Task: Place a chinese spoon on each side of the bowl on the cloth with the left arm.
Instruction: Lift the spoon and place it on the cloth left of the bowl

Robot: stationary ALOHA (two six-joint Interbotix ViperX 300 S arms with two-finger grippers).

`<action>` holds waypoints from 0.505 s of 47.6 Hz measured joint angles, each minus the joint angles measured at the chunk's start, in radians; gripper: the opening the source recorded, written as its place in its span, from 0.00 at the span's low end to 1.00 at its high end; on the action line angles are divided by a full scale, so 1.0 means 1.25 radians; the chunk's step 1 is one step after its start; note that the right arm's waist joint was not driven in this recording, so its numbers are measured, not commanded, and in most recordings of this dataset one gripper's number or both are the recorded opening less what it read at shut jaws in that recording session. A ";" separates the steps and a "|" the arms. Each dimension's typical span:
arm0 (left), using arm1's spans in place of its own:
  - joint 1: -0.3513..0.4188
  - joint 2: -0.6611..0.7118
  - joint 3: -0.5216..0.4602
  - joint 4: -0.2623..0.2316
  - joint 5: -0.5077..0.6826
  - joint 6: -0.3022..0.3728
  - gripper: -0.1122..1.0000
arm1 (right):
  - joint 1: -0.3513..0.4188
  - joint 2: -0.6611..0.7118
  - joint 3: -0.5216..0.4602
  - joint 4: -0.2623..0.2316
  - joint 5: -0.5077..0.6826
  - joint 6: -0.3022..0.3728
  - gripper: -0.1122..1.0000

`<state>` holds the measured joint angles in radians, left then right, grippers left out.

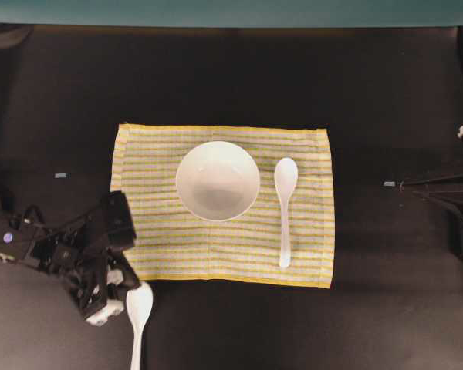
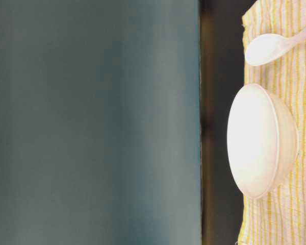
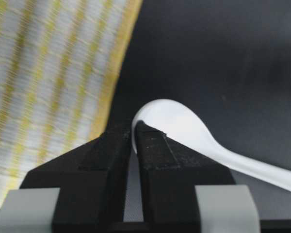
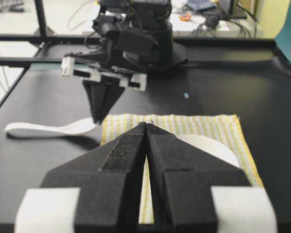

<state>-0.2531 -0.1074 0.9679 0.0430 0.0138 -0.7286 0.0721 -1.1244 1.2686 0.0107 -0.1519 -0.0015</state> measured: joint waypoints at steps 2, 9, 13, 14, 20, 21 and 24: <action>0.015 -0.016 -0.005 0.000 0.021 0.006 0.13 | 0.000 0.000 0.000 0.000 0.000 0.000 0.10; 0.087 -0.124 -0.055 0.000 0.184 0.067 0.13 | 0.000 0.000 0.000 0.001 -0.004 0.000 0.10; 0.145 -0.205 -0.096 0.000 0.308 0.153 0.13 | 0.000 0.000 0.000 0.001 -0.009 0.000 0.10; 0.158 -0.223 -0.103 -0.001 0.334 0.173 0.13 | 0.000 0.000 0.000 0.000 -0.012 -0.001 0.10; 0.248 -0.287 -0.123 0.000 0.389 0.271 0.13 | 0.000 0.000 0.000 0.001 -0.021 0.000 0.10; 0.264 -0.290 -0.123 0.000 0.389 0.286 0.13 | 0.000 0.000 0.000 0.001 -0.022 0.000 0.10; 0.314 -0.288 -0.120 0.000 0.385 0.325 0.13 | 0.000 0.000 0.000 0.000 -0.026 0.000 0.10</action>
<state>0.1396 -0.4679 0.8176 0.0430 0.4955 -0.3221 0.0721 -1.1244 1.2686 0.0107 -0.1841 -0.0015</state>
